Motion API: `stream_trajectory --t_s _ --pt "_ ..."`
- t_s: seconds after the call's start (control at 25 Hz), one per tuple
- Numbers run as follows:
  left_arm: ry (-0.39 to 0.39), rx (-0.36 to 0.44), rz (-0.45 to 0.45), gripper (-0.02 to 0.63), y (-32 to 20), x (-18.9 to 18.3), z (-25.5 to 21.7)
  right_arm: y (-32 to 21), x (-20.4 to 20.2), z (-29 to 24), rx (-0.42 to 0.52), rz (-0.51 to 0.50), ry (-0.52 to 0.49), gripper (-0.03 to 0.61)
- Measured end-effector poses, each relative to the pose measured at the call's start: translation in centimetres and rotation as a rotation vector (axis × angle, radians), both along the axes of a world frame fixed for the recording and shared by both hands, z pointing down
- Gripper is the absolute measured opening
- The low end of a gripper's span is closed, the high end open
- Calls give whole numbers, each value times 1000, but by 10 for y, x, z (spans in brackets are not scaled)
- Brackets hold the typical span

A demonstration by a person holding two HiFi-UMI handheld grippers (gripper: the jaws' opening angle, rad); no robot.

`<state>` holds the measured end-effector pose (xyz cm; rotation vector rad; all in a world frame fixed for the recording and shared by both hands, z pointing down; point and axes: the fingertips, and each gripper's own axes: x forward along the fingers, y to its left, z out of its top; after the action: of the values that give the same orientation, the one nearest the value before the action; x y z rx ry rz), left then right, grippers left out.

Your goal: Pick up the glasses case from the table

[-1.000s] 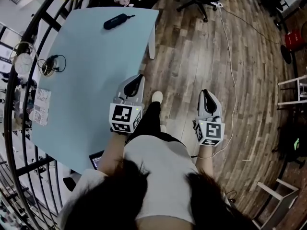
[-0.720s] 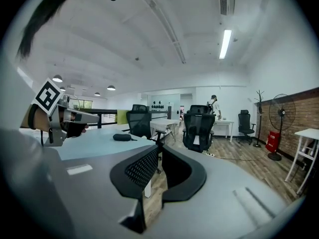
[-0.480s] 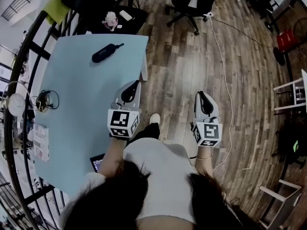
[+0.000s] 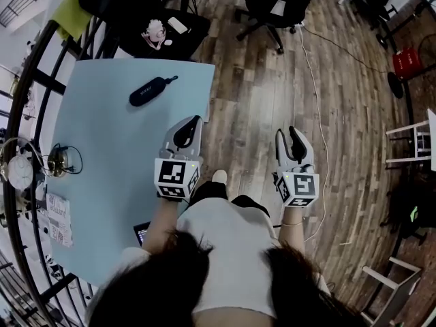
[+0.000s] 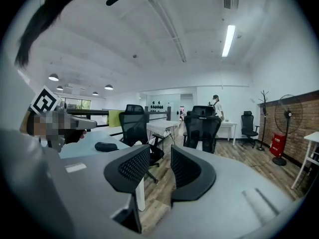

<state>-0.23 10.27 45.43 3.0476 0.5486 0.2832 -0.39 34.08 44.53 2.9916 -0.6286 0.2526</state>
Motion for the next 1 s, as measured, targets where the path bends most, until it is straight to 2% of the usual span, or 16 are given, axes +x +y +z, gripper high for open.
stream_trajectory --t_s 0.28,0.52,0.76,1.0 --pt "-21 -36 -78 57 -33 23 11 -29 39 2 -1 -59 -30 159" --pt "-18 -31 -185 57 -63 42 15 -65 88 4 -8 -177 -42 201" --pt "10 -33 -390 57 -113 69 10 -129 162 5 4 -382 -35 215" --pt "5 -32 -637 57 -168 81 10 -223 233 4 20 -638 -46 233"
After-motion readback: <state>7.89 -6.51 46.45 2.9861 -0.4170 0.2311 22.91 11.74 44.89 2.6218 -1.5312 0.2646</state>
